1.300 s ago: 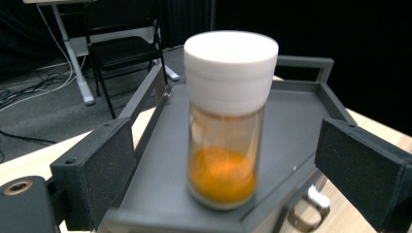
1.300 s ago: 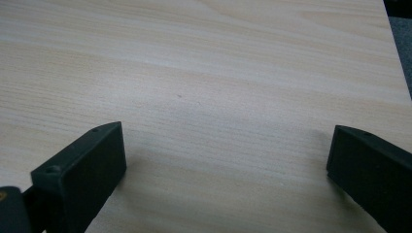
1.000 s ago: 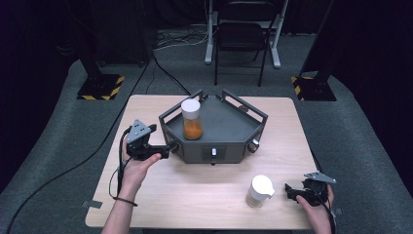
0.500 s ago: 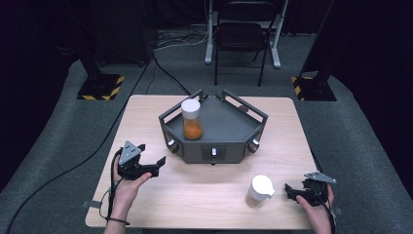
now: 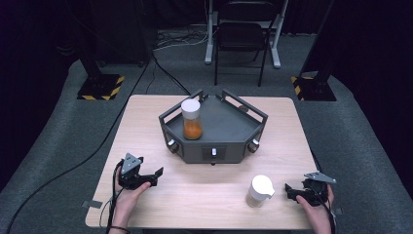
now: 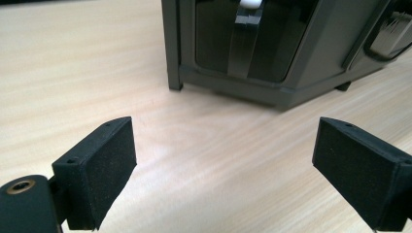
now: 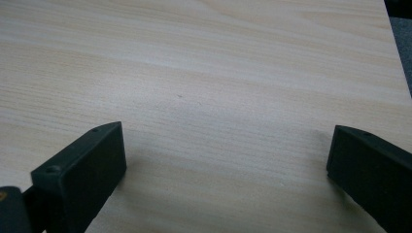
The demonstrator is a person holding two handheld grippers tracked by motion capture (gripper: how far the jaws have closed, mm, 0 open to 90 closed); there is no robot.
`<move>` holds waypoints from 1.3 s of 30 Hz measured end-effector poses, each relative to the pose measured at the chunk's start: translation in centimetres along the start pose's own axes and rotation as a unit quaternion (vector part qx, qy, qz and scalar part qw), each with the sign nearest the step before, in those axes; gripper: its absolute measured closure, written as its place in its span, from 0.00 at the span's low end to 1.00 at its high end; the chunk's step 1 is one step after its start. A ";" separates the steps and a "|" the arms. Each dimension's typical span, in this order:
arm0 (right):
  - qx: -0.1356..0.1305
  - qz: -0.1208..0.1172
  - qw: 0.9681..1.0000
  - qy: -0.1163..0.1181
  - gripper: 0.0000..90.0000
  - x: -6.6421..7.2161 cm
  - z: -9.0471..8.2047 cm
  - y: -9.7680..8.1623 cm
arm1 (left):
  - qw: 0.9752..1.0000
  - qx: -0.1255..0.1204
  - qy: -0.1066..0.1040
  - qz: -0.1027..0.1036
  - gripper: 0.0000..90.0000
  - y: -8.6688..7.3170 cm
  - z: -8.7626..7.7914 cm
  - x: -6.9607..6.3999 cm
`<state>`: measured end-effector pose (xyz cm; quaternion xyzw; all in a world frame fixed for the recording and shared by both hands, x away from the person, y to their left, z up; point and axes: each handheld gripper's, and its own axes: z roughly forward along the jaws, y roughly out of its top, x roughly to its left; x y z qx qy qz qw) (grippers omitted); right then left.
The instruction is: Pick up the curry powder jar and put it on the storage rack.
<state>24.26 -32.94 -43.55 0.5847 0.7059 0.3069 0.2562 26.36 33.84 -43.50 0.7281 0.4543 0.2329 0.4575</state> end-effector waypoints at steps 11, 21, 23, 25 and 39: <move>0.000 0.000 1.000 0.000 0.00 0.0 0.0 0.0 | 0.998 0.060 0.016 -0.005 0.10 -0.9 1.6 0.4; 0.000 0.000 1.000 0.000 0.00 0.0 0.0 0.0 | 0.994 0.107 0.028 -0.018 0.10 0.4 2.5 0.1; 0.000 -0.001 1.000 0.000 0.00 0.0 0.0 0.0 | 0.994 0.107 0.027 -0.019 0.09 0.4 2.5 0.1; 0.000 0.000 1.000 0.000 0.00 0.0 0.0 0.0 | 0.993 0.110 0.031 -0.013 0.09 0.5 2.5 -0.1; 0.000 0.000 1.000 0.000 0.00 0.0 0.0 0.0 | 0.992 0.121 0.044 0.011 0.08 0.8 2.9 -0.9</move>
